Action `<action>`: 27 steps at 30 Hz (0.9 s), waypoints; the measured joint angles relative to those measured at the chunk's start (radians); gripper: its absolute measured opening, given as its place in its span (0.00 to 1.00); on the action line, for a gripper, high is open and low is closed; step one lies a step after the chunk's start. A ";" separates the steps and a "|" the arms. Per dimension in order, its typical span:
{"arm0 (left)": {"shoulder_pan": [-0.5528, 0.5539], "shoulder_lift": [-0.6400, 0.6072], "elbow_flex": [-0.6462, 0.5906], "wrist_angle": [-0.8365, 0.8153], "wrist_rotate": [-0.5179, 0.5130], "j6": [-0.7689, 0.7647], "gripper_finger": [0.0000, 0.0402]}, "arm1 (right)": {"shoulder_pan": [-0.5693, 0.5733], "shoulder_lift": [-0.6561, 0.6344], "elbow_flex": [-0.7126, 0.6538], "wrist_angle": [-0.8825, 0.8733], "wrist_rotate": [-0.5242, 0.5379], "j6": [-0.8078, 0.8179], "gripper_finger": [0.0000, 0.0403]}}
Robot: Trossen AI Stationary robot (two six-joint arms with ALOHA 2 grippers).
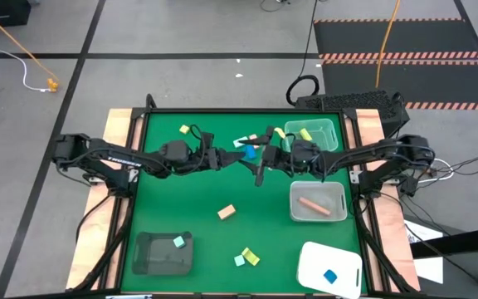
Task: Sort & place blocks by color
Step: Put the left blue block into the white bin
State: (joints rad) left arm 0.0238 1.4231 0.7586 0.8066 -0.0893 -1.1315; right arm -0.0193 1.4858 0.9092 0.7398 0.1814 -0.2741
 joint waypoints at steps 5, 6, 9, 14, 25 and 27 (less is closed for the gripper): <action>0.000 0.000 0.000 -0.019 0.002 -0.001 0.32 | 0.000 0.005 0.000 0.005 0.000 0.000 0.53; 0.000 0.000 0.000 -0.020 0.001 -0.001 0.32 | 0.000 0.005 0.000 0.006 -0.002 0.000 0.50; 0.000 0.000 0.000 -0.018 -0.001 -0.005 0.32 | 0.000 0.006 0.000 0.010 -0.001 -0.002 0.41; 0.000 0.000 0.000 -0.018 -0.007 -0.007 0.32 | 0.000 0.006 0.000 0.011 -0.002 -0.006 0.37; 0.016 0.000 0.000 -0.034 -0.017 0.014 0.59 | 0.000 -0.083 -0.001 -0.211 0.079 0.080 0.33; 0.023 0.000 0.000 -0.050 -0.016 0.013 0.61 | -0.001 -0.127 -0.001 -0.300 0.084 0.110 0.33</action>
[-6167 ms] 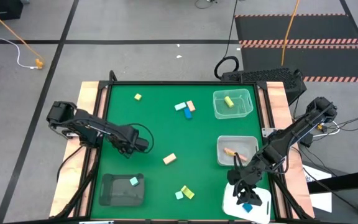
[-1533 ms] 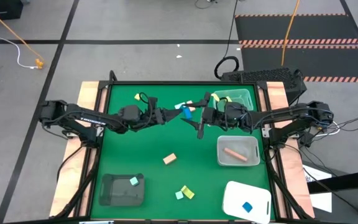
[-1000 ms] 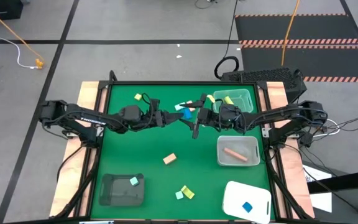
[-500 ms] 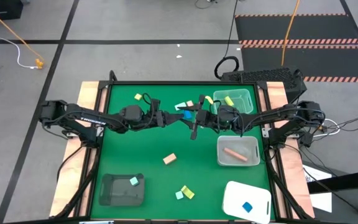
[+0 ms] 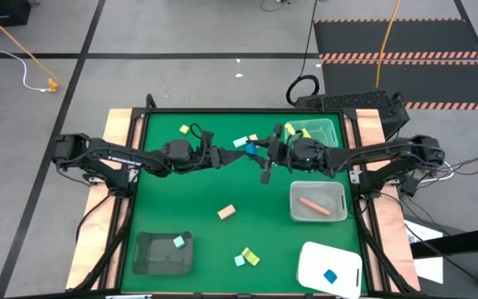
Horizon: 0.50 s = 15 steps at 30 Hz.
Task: Sort & place blocks by color
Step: Put the left blue block into the white bin
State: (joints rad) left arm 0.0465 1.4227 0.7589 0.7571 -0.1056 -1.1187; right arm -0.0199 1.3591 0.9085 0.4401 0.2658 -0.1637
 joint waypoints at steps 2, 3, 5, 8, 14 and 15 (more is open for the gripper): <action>0.006 0.000 0.000 -0.026 0.000 -0.001 0.62 | 0.000 -0.044 0.000 -0.063 0.000 0.022 0.33; 0.011 0.000 0.000 -0.043 0.000 -0.001 0.62 | 0.000 -0.066 0.000 -0.096 0.000 0.033 0.33; 0.021 0.000 0.000 -0.072 0.000 -0.002 0.62 | 0.002 -0.111 0.000 -0.170 0.000 0.077 0.33; 0.041 0.000 0.000 -0.096 0.000 -0.002 0.63 | 0.007 -0.184 0.000 -0.309 -0.005 0.205 0.33; 0.087 0.000 0.000 -0.162 -0.001 0.025 0.63 | 0.008 -0.331 0.000 -0.711 -0.118 0.531 0.33; 0.094 0.000 0.000 -0.174 -0.001 0.025 0.63 | 0.008 -0.349 0.000 -0.780 -0.159 0.590 0.33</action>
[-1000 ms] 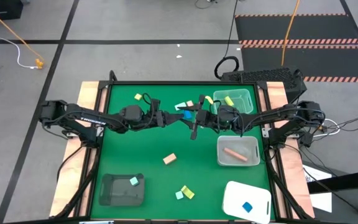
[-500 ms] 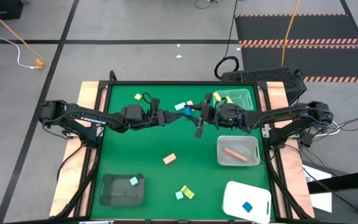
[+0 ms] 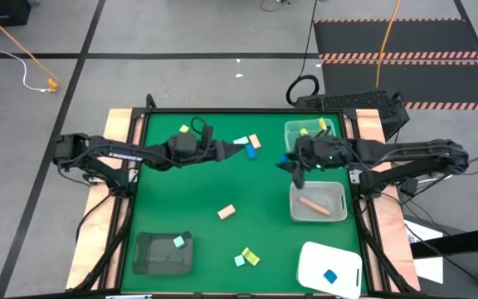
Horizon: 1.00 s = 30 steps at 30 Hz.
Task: Sort & place blocks by color
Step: Put the left blue block into the white bin
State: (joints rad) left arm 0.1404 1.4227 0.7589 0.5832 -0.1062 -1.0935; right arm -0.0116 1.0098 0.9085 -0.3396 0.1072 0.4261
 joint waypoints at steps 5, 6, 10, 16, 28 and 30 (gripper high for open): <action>0.021 0.000 0.000 -0.079 0.000 0.025 0.63 | 0.057 -0.055 0.000 -0.225 -0.289 0.339 0.33; 0.023 0.000 0.000 -0.097 0.000 0.030 0.63 | 0.087 -0.058 0.000 -0.237 -0.342 0.399 0.33; 0.024 0.000 0.000 -0.155 0.017 0.063 0.63 | 0.249 -0.055 0.000 -0.218 -0.526 0.605 0.33; 0.022 0.000 0.000 -0.219 0.019 0.087 0.63 | 0.499 0.006 0.000 -0.163 -0.562 0.860 0.33; 0.022 0.000 0.000 -0.259 0.019 0.107 0.63 | 0.690 0.179 0.000 -0.139 -0.580 1.048 0.36; 0.022 0.000 0.000 -0.268 0.019 0.107 0.63 | 0.690 0.185 0.000 -0.134 -0.580 1.079 0.39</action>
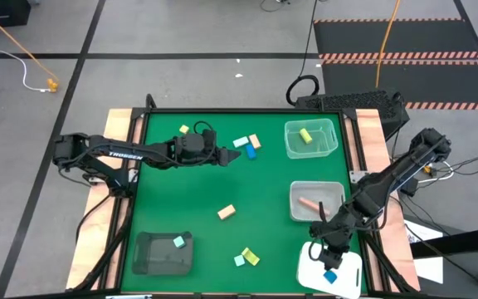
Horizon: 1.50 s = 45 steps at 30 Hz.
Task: Sort & place blocks by color
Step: Put the left blue block into the white bin, then put the bottom pink block into the gray bin
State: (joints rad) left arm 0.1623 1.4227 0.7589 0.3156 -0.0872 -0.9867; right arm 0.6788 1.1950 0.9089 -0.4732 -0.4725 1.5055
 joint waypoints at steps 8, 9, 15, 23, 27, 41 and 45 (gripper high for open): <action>0.000 0.000 0.000 -0.041 0.000 0.017 0.63 | 0.013 0.006 0.000 0.006 0.002 0.028 0.53; 0.000 0.000 0.000 -0.046 0.001 0.016 0.63 | 0.013 0.006 0.000 0.006 0.002 0.028 0.55; -0.004 0.000 0.000 -0.070 0.120 0.086 0.63 | 0.013 0.006 0.000 0.111 0.003 -0.032 0.56; -0.091 0.000 0.000 -0.186 0.316 0.375 0.63 | -0.005 0.006 0.000 0.228 0.147 -0.167 0.51; -0.146 0.000 0.000 -0.259 0.315 0.437 0.63 | -0.043 0.006 0.000 0.194 0.230 -0.299 0.50; -0.270 0.000 0.000 -0.403 0.269 0.384 0.63 | -0.303 0.006 0.000 0.150 0.559 -1.037 0.50; -0.312 0.000 0.000 -0.413 0.268 0.365 0.63 | -0.378 0.007 0.000 0.157 0.640 -1.226 0.50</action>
State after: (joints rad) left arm -0.1492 1.4231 0.7589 -0.0977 0.1813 -0.6221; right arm 0.3009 1.2018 0.9089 -0.3165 0.1673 0.2797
